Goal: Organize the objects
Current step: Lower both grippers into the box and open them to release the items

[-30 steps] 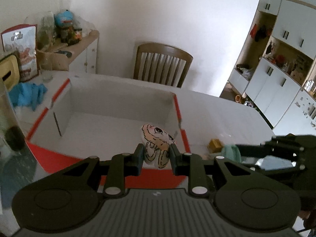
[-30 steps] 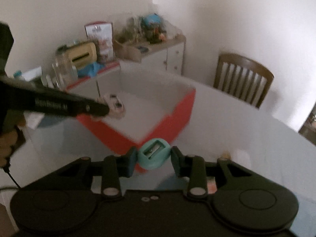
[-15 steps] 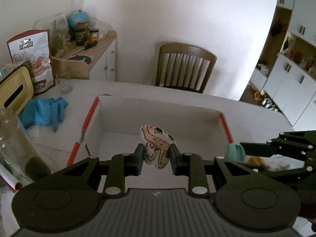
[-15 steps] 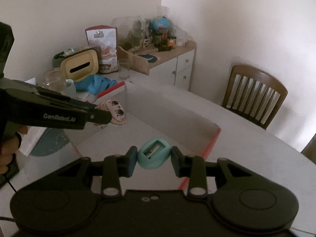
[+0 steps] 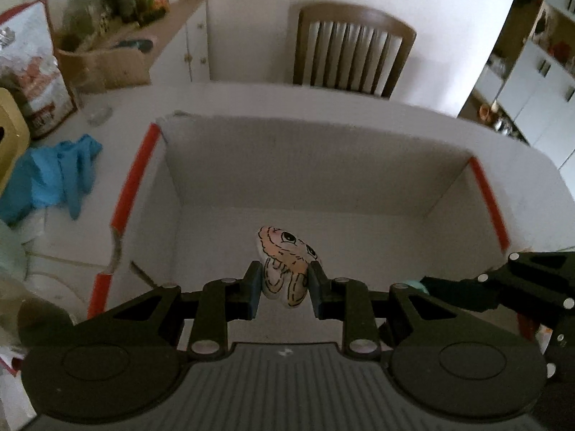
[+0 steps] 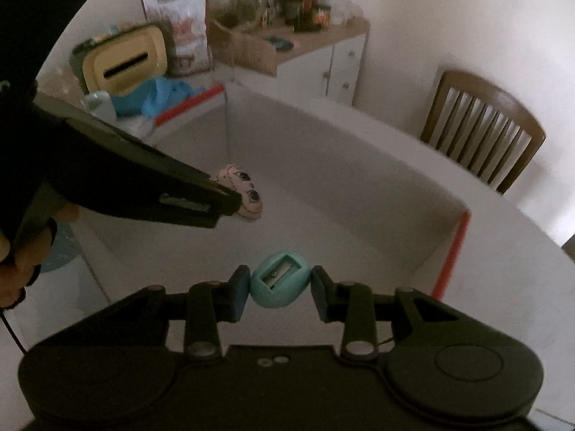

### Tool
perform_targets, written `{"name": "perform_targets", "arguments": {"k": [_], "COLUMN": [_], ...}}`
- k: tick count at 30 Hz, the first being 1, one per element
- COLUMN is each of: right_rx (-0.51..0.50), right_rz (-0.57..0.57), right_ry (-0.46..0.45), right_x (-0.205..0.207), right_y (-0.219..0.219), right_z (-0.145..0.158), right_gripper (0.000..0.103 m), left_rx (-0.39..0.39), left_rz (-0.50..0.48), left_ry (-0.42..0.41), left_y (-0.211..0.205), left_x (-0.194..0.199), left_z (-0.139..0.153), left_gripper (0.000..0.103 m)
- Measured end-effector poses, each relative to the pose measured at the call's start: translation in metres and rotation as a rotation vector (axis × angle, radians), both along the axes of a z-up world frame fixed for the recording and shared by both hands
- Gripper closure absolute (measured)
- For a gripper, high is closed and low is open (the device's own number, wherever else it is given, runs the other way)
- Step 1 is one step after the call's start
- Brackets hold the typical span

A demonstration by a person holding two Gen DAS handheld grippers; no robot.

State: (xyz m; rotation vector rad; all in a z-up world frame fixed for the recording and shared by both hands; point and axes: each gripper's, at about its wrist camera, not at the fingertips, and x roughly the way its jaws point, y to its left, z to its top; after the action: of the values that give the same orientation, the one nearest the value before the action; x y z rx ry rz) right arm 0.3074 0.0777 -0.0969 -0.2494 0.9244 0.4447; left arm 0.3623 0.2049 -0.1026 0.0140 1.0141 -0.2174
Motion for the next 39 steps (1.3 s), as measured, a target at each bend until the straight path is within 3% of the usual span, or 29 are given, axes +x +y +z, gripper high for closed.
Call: {"name": "perform_targets", "arguments": {"k": [8, 18, 26, 31, 39], "right_rx": [0.010, -0.011, -0.016, -0.015, 0.021], "right_rz": [-0.043, -0.061, -0.055, -0.048, -0.020], "right_ry": [0.132, 0.214, 0.217, 0.194, 0.134], "right_x": [0.019, 0.028, 0.028, 0.025, 0.008], "right_y": [0.005, 0.009, 0.009, 0.007, 0.001], "right_z": [-0.026, -0.036, -0.035, -0.031, -0.005], "right_gripper": [0.068, 0.068, 0.066, 0.064, 0.061], "left_rx": [0.027, 0.033, 0.033, 0.023, 0.017], "left_rz": [-0.027, -0.049, -0.056, -0.048, -0.058], "left_ry": [0.114, 0.166, 0.182, 0.158, 0.087], "left_y": [-0.006, -0.008, -0.004, -0.001, -0.001], "left_x": [0.015, 0.020, 0.022, 0.016, 0.001], "left_z": [-0.021, -0.029, -0.033, -0.026, 0.001], "left_gripper": [0.076, 0.076, 0.071, 0.052, 0.052]}}
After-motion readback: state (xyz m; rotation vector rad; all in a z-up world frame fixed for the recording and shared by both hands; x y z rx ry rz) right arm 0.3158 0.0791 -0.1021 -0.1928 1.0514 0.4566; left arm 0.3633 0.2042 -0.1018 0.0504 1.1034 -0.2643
